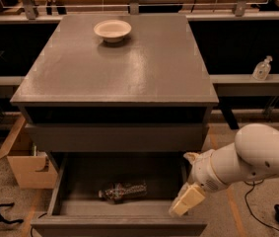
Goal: Pick water bottle from middle drawer and place on counter
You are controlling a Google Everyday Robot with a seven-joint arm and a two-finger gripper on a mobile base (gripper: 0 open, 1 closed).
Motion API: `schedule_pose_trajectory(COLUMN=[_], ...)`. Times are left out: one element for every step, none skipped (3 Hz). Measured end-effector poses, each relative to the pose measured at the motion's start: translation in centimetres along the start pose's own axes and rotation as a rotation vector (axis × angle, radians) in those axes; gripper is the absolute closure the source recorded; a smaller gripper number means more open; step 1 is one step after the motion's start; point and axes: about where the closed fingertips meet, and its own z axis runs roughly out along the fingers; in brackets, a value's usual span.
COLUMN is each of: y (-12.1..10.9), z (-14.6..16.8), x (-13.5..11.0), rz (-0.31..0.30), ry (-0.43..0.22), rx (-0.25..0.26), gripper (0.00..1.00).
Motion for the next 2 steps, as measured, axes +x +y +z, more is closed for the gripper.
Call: schedule_pose_trajectory(y=[-0.9,-1.9], z=[2.9,5.8], x=[0.3,0.2], rz=[-0.025,-0.039], ry=[-0.049,-0.123], rx=[0.024,0.03], gripper=[0.0,0.0])
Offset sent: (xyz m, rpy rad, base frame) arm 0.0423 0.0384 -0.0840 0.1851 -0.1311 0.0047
